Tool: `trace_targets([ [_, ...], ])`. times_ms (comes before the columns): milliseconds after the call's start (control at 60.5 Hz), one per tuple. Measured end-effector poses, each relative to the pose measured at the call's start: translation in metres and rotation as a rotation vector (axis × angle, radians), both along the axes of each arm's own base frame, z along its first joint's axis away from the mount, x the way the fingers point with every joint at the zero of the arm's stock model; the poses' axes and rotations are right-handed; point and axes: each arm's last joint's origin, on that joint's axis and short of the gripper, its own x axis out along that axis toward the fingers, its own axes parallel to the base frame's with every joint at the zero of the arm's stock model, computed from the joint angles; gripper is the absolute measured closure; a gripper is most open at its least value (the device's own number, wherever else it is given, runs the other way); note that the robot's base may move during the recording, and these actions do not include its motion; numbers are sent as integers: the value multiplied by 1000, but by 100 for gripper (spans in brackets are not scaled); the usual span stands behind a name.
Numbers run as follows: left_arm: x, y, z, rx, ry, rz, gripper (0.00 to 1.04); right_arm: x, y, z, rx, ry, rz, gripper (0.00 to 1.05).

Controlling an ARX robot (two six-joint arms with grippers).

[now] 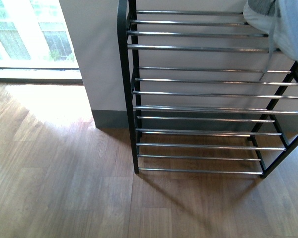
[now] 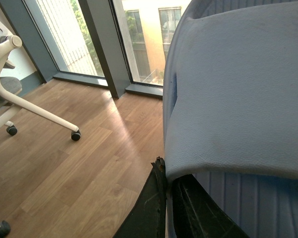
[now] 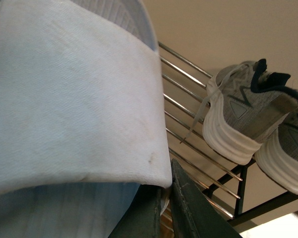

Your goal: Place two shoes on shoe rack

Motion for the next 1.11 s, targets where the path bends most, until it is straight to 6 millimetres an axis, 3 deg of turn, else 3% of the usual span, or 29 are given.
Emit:
trace_targets([
  [397, 0, 0, 0, 1, 0, 0, 103, 0, 0, 0, 1, 0, 1, 103],
  [578, 0, 0, 0, 1, 0, 0, 103, 20, 15, 8, 210, -17, 33, 103],
  [777, 0, 0, 0, 1, 0, 0, 103, 86, 43, 6, 221, 57, -11, 103],
  [1058, 0, 0, 0, 1, 0, 0, 103, 170, 80, -16, 104, 159, -51, 103],
  [1107, 0, 0, 0, 1, 0, 0, 103, 194, 87, -26, 53, 178, -71, 103],
])
